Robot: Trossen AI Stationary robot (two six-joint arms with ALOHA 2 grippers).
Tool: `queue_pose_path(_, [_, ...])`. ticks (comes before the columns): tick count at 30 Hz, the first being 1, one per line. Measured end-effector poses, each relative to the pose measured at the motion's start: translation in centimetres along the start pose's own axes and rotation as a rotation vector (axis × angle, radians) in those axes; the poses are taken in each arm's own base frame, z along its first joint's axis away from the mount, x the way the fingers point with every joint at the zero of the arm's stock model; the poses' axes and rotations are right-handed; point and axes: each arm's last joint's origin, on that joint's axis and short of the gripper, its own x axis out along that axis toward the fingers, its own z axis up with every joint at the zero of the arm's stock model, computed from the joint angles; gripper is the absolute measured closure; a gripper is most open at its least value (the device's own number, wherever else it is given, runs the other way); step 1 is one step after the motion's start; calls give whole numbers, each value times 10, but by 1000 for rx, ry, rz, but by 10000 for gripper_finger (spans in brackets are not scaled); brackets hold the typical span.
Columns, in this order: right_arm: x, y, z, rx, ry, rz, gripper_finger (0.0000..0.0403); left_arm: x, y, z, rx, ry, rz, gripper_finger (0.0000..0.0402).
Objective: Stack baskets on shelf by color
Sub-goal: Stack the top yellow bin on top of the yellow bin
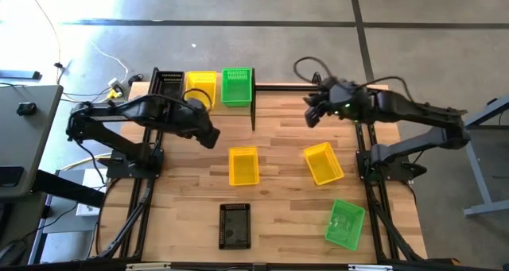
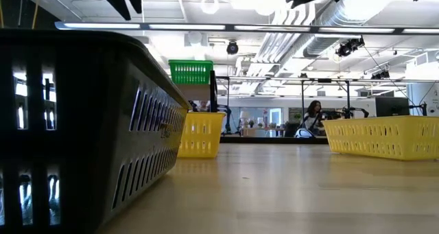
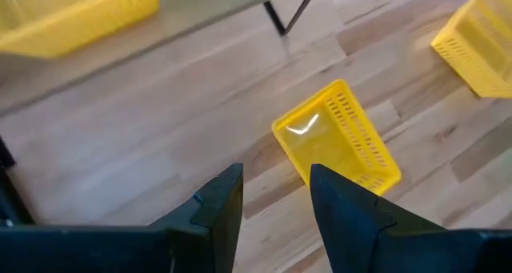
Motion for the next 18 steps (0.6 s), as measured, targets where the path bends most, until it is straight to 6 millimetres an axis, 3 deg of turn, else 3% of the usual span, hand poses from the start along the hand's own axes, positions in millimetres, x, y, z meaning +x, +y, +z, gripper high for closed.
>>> queue_pose_path(8, [-24,-24,6,-75,-55,15,309,32,-33,-12,-79,50,64,266])
queue_pose_path(18, [-27,-33,-1,-174,20,-5,309,83,-75,-43,-130,153,155,266])
